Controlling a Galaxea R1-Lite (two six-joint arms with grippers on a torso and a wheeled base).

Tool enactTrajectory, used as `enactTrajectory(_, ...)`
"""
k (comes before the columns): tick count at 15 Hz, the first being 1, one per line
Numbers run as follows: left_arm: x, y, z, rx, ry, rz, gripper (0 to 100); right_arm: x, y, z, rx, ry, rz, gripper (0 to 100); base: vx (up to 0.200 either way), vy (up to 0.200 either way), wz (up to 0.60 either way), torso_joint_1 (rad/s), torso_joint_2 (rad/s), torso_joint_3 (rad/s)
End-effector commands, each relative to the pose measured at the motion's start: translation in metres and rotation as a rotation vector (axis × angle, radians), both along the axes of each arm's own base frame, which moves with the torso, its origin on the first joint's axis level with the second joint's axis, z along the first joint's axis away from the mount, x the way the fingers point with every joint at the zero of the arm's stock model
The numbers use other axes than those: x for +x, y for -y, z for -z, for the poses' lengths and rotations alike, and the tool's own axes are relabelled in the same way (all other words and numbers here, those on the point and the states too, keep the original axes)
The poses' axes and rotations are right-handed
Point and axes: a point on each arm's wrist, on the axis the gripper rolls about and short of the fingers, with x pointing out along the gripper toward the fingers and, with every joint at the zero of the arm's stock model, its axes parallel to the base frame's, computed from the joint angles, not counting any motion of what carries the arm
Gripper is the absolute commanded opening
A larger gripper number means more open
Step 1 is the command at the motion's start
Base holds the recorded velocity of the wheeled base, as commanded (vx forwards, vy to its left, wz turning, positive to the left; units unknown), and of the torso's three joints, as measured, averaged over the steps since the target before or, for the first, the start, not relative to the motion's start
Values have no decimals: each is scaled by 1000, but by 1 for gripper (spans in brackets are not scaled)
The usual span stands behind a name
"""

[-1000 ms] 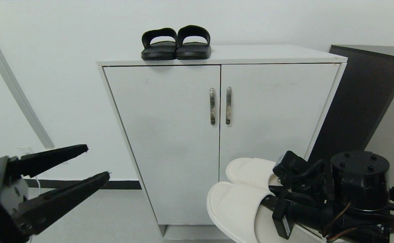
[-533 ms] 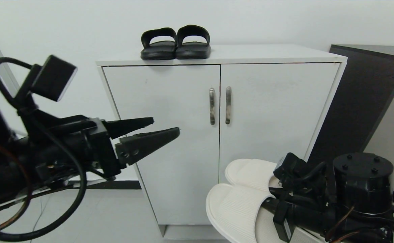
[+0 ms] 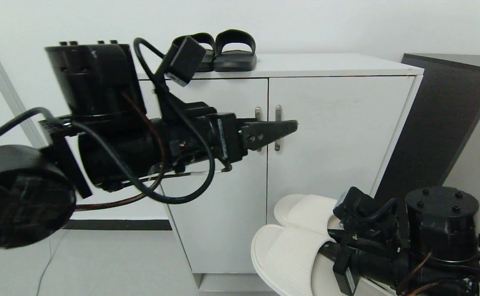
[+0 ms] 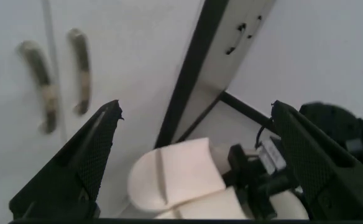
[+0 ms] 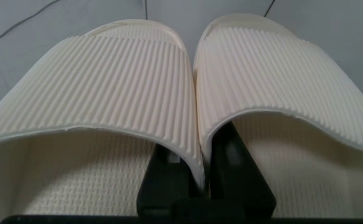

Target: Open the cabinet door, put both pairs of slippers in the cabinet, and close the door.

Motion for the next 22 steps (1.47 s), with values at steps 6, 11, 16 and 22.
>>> enactTrajectory(6, 54, 44, 19, -22, -114, 121, 100, 0, 0, 1, -4, -2, -1, 0, 0, 0, 0, 0, 0, 0)
enactTrajectory(11, 70, 37, 22, -28, -121, 64, 100, -1, 1, 1, -2, 0, 0, 0, 0, 0, 0, 0, 0, 0)
enactTrajectory(16, 75, 35, 21, -36, -114, -57, 100, -1, 1, 1, -2, 0, 0, 0, 0, 0, 0, 0, 0, 0)
enactTrajectory(22, 89, 42, 26, -34, -110, -112, 100, -1, 1, 1, -4, -2, 0, 0, 0, 0, 0, 0, 0, 0)
